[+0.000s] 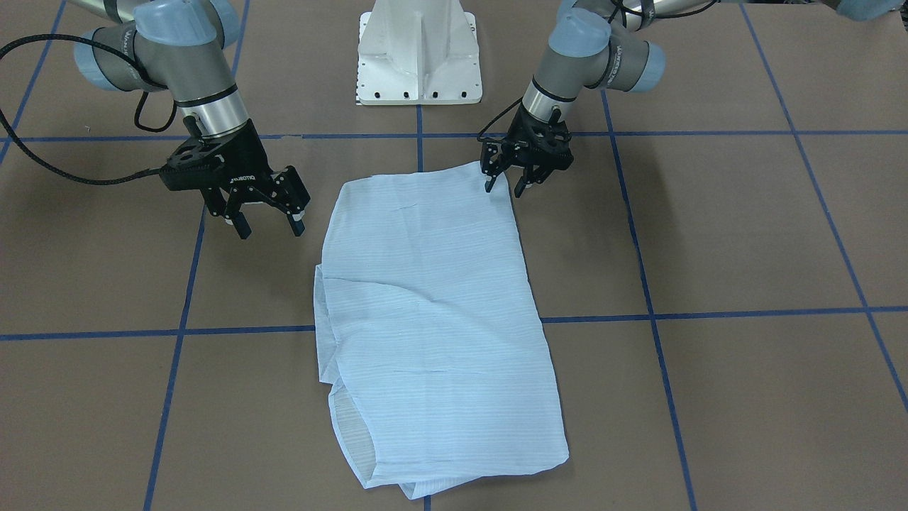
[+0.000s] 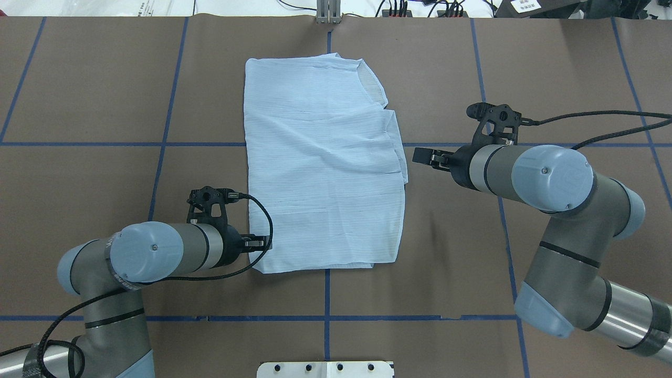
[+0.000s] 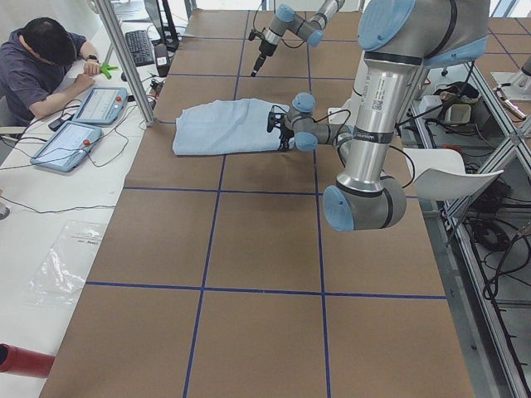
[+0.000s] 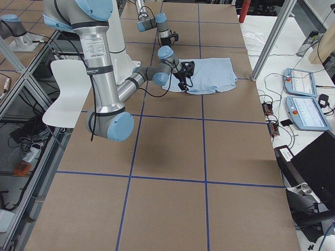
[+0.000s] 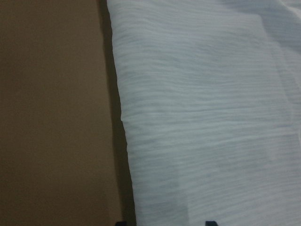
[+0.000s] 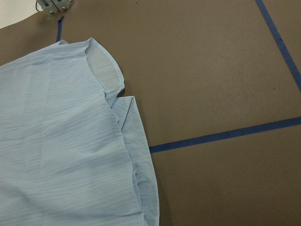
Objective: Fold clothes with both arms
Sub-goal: 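Position both grippers at the shirt's near corners and grasp them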
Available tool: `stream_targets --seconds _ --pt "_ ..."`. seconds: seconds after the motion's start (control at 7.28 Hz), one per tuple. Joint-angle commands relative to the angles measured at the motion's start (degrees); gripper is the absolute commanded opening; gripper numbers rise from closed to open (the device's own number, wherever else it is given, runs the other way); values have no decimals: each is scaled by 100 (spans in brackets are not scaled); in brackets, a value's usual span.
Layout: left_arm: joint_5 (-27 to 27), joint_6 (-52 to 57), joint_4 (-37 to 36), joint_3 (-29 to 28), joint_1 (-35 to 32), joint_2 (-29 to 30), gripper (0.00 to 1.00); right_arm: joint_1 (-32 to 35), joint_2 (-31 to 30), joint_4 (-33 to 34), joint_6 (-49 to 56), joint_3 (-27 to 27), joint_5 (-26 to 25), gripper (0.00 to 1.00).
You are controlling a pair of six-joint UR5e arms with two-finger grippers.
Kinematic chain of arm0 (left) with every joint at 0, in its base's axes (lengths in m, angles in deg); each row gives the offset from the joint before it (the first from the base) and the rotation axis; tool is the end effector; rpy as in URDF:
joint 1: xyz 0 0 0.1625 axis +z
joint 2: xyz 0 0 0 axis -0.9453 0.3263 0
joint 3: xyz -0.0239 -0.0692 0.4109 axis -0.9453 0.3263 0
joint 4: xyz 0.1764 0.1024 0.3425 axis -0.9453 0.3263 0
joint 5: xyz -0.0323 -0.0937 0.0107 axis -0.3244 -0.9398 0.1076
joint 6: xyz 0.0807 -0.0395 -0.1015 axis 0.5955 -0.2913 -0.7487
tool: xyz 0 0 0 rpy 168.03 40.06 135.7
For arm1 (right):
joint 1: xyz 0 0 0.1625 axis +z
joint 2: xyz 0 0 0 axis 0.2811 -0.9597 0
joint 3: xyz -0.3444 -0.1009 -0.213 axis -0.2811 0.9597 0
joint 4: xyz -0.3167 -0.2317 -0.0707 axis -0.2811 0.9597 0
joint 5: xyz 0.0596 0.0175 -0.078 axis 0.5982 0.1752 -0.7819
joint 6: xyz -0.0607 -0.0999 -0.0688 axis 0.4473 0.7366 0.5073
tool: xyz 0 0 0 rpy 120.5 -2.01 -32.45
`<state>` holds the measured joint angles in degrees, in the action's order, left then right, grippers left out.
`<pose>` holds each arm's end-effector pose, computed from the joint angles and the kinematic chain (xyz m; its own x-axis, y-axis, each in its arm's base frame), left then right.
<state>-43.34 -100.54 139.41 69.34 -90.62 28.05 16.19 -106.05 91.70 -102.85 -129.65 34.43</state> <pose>0.5355 -0.3274 0.3352 0.4840 0.0596 -0.8730 0.2030 0.9628 0.1782 -0.4182 -0.4277 0.3339 0.5025 0.1210 0.8561 -0.4738 0.8668 0.1556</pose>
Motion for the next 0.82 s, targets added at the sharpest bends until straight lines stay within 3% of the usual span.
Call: stream_targets --seconds 0.0,0.69 --pt "0 0 -29 35 103 -1 64 -8 4 0 0 3 4 100" --pt "0 0 -29 97 252 -45 58 -52 21 0 -9 3 -5 100"
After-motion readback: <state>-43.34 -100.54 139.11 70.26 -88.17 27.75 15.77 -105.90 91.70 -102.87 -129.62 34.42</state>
